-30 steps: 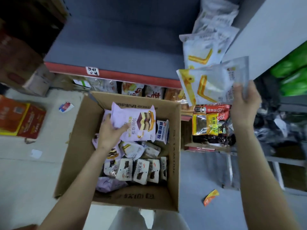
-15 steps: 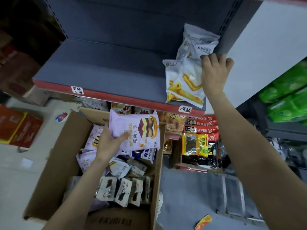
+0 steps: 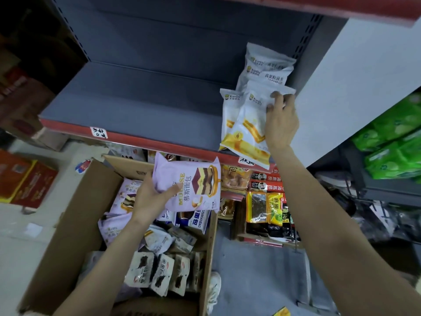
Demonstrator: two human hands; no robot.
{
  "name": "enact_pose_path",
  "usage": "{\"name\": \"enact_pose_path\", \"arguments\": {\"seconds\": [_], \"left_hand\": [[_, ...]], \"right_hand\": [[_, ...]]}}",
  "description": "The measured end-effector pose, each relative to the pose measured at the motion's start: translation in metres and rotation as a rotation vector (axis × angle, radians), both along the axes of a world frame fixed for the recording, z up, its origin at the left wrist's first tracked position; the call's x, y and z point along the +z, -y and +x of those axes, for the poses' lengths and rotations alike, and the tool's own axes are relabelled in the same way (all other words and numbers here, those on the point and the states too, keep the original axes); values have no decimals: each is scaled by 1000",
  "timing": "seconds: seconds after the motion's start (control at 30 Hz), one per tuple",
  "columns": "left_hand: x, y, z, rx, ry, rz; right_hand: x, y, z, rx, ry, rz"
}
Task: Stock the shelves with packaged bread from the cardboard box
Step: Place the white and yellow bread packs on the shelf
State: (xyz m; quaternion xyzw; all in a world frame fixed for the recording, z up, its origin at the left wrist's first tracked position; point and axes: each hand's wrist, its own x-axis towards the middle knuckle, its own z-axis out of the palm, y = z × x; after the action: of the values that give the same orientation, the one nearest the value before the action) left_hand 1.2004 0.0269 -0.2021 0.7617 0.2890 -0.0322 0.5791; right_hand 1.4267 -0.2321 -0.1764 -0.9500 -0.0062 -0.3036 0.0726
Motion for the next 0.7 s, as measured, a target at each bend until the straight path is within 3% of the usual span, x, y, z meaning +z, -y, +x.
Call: {"name": "enact_pose_path", "arguments": {"seconds": [0.07,0.17,0.3,0.37,0.7], "left_hand": [[0,-3,-1,-7,9,8],[0,-6,-3,19,17,4],[2,-7,-3,20,28,-13],[1,-9,-3,13,32,-9],[-7,-19,-10,26,34,11]], "right_hand": [[-3,-3,-6,41,-49,53],[-10,4,-20,132,48,115],[-21,2,-60,174,-373,315],[-23,-3,-73,127,-472,400],[-9,-13,-44,30,-278,693]]}}
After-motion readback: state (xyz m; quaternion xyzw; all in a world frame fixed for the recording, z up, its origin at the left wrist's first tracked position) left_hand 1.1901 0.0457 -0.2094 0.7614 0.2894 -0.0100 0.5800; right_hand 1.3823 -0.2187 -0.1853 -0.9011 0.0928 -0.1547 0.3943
